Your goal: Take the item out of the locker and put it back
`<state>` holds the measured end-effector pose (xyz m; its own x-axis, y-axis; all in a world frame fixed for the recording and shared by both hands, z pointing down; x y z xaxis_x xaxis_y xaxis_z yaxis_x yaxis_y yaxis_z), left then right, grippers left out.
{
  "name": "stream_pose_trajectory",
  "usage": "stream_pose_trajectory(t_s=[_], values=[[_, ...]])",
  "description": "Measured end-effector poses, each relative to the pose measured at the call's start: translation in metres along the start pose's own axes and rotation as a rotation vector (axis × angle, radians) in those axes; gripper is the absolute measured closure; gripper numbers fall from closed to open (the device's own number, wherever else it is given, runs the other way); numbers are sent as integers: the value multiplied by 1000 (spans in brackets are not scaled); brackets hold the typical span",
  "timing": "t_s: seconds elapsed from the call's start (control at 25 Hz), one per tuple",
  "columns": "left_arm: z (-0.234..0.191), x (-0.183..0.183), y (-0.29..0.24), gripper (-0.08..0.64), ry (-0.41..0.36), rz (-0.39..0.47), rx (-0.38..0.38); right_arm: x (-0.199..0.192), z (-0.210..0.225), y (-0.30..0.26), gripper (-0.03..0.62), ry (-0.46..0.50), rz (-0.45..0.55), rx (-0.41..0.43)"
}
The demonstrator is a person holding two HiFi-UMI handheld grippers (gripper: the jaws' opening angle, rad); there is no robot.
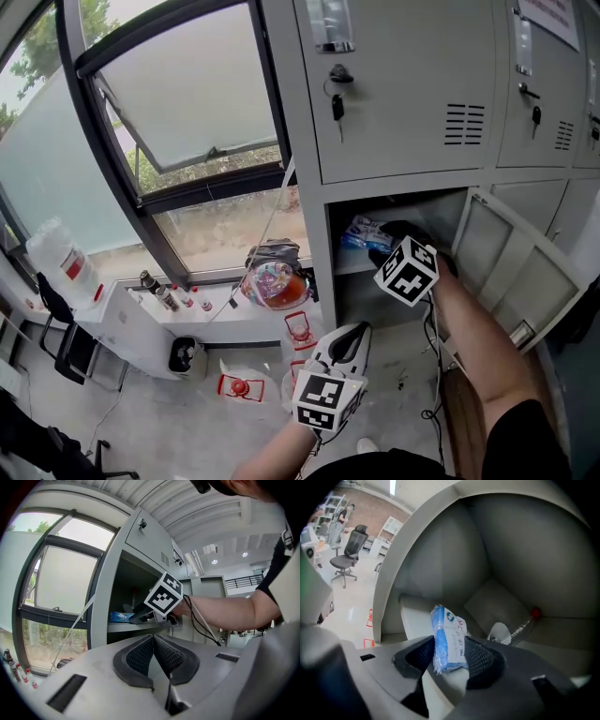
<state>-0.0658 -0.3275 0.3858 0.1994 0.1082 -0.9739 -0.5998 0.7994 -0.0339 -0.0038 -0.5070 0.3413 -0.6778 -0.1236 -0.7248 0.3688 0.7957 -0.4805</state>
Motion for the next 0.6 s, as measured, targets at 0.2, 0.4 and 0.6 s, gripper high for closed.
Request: stream_pose_trajectory(t_s=[0.2,0.4,0.6], values=[[-5,-3,-1,543,4,-6,5,1,0,-6,362,-1,-48,20],[-7,-4,0,543,8,-5,7,1,-2,-9,387,41,-79,11],[-7,-4,3,543,6,-7,3,3,-7,-10,410,104,-96,-28]])
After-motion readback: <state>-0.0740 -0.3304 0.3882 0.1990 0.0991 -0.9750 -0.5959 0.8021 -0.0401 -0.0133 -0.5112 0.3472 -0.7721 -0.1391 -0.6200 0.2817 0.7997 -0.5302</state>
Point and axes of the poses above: the fingertips, and each gripper's own axes: y backward along the fingers, z to its right, x out of its top, the point moved 4 cm from there along y, backward along the fingers, and after that the axes turned 15 degrees about -y, right-handed, at the moved point
